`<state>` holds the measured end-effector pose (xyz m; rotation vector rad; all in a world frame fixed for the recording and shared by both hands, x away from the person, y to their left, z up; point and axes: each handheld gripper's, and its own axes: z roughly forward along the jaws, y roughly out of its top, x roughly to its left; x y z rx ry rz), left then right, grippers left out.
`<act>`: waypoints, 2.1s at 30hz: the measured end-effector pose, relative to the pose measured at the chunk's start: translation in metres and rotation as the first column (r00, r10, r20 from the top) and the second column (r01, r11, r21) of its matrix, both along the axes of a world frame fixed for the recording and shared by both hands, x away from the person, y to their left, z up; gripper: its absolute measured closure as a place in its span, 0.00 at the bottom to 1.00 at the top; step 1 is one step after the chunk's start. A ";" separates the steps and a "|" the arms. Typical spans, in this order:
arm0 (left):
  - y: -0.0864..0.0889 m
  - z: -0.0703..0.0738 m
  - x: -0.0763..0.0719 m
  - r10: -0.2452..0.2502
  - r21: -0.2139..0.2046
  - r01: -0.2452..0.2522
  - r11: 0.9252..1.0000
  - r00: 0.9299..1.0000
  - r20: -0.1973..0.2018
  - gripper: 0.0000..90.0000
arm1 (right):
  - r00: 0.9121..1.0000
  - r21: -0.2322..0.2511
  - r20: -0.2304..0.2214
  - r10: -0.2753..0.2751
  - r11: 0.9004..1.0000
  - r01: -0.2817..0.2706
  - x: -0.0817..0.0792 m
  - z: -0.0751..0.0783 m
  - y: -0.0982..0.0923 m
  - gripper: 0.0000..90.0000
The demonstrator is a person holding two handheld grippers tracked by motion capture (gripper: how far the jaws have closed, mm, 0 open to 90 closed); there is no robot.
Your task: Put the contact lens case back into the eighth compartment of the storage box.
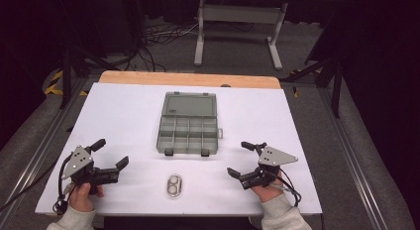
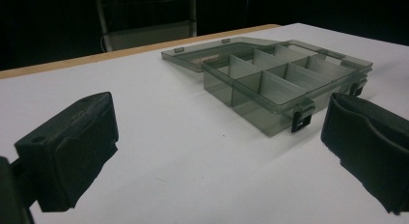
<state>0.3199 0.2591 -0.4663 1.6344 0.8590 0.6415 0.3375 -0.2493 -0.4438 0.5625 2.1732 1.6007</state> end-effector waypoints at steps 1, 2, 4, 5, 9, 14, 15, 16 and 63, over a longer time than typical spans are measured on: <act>0.000 0.000 0.000 0.001 0.002 -0.001 1.000 1.000 0.001 0.00 | 1.000 -0.003 -0.002 0.004 1.000 -0.004 0.000 0.000 0.001 0.02; -0.001 0.000 0.000 0.001 0.008 -0.001 1.000 1.000 0.008 0.00 | 1.000 -0.007 0.001 0.006 1.000 -0.006 0.000 0.000 0.001 0.02; -0.002 0.000 -0.001 0.000 0.026 0.000 1.000 1.000 0.011 0.00 | 1.000 -0.010 0.003 0.003 1.000 -0.003 -0.001 0.000 0.001 0.02; -0.003 0.000 -0.001 0.001 0.031 -0.001 1.000 1.000 0.011 0.00 | 1.000 -0.009 0.000 0.005 1.000 -0.005 -0.001 0.000 0.001 0.02; -0.004 0.000 -0.001 0.000 0.032 -0.001 0.999 1.000 0.013 0.00 | 1.000 -0.016 0.003 0.006 1.000 -0.006 -0.001 -0.001 0.002 0.03; -0.003 0.000 -0.001 -0.001 0.033 0.000 0.999 1.000 0.009 0.00 | 1.000 -0.018 0.006 0.008 1.000 -0.008 -0.001 -0.001 0.003 0.03; -0.003 0.000 -0.001 -0.003 0.032 0.002 0.999 1.000 0.010 0.00 | 1.000 -0.019 0.007 0.009 1.000 -0.009 -0.001 -0.001 0.003 0.03; -0.003 0.000 -0.001 -0.003 0.032 0.002 0.999 1.000 0.010 0.00 | 1.000 -0.019 0.007 0.009 1.000 -0.009 -0.001 -0.001 0.003 0.03; -0.004 -0.001 -0.001 0.004 0.043 -0.004 0.999 1.000 0.007 0.00 | 0.994 -0.101 -0.015 0.108 0.989 -0.109 0.024 0.049 0.033 0.04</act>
